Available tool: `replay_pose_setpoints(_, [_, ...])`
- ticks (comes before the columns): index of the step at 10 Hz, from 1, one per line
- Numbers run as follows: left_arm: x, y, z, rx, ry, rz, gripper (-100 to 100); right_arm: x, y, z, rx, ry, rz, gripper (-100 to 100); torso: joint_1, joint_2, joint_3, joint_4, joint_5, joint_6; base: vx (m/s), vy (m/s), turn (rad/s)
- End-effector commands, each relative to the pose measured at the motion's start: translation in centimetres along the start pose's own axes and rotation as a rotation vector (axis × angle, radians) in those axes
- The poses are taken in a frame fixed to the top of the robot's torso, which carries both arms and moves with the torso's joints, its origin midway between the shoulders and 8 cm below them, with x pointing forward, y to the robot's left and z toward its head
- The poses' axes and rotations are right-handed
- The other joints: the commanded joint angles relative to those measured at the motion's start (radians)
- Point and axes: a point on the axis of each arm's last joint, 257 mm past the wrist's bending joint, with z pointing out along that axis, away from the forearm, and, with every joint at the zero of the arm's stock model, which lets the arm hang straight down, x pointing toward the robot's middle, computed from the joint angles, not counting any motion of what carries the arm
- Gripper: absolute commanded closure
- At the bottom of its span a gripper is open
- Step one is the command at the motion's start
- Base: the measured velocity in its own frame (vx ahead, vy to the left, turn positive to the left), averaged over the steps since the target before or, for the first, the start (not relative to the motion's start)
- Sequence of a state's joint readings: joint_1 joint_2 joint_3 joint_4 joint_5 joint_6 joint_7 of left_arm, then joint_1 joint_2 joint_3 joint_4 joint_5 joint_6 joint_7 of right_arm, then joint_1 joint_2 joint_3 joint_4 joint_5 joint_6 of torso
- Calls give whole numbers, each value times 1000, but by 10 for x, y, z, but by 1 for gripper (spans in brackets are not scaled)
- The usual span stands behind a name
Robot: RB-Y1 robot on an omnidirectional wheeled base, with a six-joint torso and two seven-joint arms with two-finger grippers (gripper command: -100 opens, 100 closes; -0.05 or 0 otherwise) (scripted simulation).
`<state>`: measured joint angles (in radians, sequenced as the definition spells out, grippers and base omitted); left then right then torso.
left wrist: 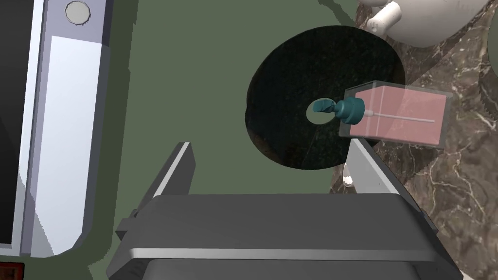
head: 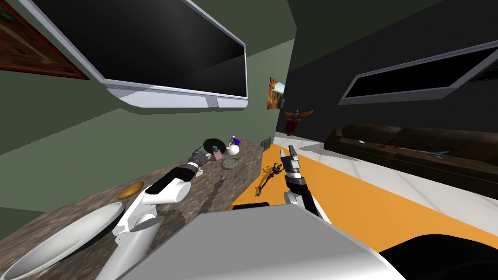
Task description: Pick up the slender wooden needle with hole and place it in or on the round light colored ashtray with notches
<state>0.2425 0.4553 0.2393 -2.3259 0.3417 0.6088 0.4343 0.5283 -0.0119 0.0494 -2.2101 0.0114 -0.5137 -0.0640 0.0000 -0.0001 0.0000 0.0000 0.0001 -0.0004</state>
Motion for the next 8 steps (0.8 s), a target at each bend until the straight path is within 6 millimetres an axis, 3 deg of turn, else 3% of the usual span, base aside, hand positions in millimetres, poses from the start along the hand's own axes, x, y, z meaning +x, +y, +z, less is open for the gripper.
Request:
replay_pose_setpoints(1, [-15, 11, 1, -53, -30, -22, -100, 0, 0, 0, 0, 0, 0, 0, 0, 0, 0, 0, 0, 0, 2, -6, -83])
replay_pose_setpoints(3, [-19, 21, 0, -91, -48, -22, -100, 0, 0, 0, 0, 0, 0, 0, 0, 0, 0, 0, 0, 0, 1, -1, -29])
replay_pose_setpoints(8, [-53, 53, -5, -235, -134, -68, -100, 0, 0, 0, 0, 0, 0, 0, 0, -1, 0, 0, 0, 0, 6, -2, -63])
